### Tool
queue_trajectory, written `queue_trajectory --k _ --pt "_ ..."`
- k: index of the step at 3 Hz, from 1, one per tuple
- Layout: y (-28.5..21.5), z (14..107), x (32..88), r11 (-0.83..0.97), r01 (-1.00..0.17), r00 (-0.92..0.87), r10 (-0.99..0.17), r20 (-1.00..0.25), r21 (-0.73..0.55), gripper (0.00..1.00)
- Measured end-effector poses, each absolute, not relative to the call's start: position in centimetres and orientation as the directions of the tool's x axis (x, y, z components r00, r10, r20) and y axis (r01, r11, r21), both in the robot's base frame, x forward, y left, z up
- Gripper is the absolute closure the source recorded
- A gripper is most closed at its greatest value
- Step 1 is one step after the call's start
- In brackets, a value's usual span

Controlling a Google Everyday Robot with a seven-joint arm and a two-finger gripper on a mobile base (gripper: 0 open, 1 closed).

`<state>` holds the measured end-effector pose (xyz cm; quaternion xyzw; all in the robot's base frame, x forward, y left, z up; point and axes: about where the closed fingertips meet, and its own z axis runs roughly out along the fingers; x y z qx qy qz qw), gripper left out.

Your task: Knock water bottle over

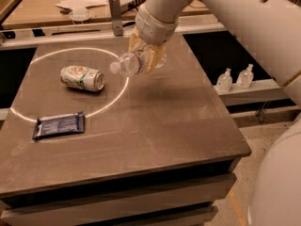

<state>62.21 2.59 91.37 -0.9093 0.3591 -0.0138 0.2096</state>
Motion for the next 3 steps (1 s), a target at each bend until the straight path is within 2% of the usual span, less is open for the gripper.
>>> queue_trajectory --k 1,2,3 --pt "4.3 89.2 61.0 -0.759 -0.585 0.791 -0.612 0.009 -0.285 1.0" --pt "4.8 87.6 60.5 -0.789 -0.582 0.789 -0.607 0.1 -0.199 1.0" --pt "5.0 86.8 60.1 -0.804 -0.582 0.784 -0.594 0.179 -0.12 0.79"
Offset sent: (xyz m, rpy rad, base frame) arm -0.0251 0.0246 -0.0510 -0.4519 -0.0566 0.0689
